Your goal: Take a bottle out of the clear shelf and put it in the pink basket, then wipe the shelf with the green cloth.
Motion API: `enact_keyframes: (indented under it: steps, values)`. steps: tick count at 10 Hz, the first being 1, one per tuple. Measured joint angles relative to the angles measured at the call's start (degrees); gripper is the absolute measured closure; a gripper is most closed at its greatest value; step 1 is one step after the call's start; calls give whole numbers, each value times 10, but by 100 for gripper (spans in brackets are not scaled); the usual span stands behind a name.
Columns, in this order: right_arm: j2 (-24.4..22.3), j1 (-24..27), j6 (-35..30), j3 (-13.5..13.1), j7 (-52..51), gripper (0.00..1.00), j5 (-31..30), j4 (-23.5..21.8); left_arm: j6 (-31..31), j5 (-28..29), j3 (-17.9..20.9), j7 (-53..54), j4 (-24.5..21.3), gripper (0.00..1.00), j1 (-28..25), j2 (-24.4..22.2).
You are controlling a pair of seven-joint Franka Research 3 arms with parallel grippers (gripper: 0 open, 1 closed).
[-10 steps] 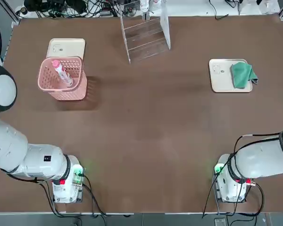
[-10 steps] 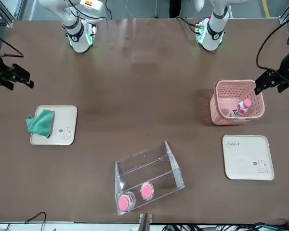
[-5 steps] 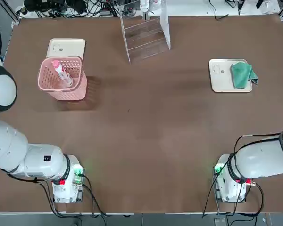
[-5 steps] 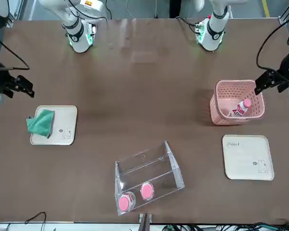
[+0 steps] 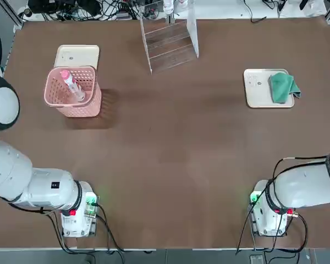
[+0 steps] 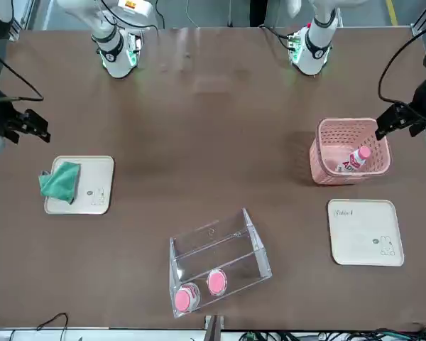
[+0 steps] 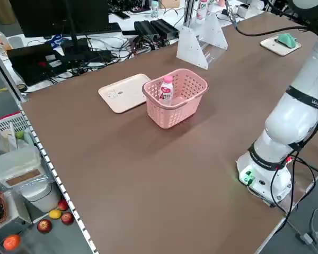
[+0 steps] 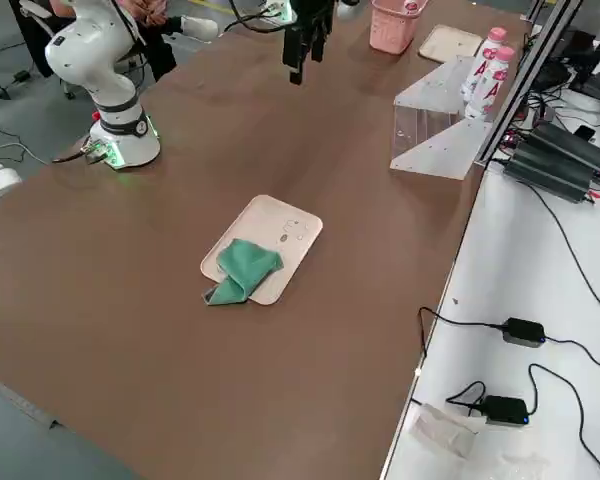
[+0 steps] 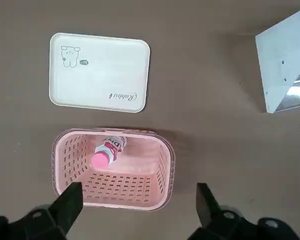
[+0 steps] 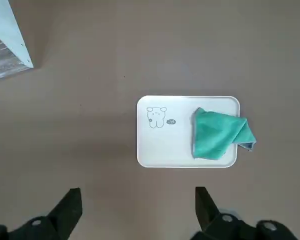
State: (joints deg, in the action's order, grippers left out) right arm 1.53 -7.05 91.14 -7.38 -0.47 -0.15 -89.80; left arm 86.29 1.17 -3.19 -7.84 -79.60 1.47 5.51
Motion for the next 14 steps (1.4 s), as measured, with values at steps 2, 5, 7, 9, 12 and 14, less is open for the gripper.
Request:
enact_keyframes:
  steps: [2,5,7,9,12,14]
  values:
    - [0,0,0,1,0,0,0,0,0,0,0,0,0,0,0,0]
    - [0,-2,2,4,0,0,0,0,0,0,0,0,0,0,0,0]
    - [-1,-3,3,6,7,0,0,1,0,0,0,0,0,0,0,0]
    - [-1,-3,3,7,10,0,0,1,0,0,0,13,-1,0,0,0]
    - [-1,-3,3,7,11,0,0,1,0,0,0,45,-1,0,0,0]
    - [-1,-5,4,8,16,0,0,1,0,0,0,45,-1,0,0,0]
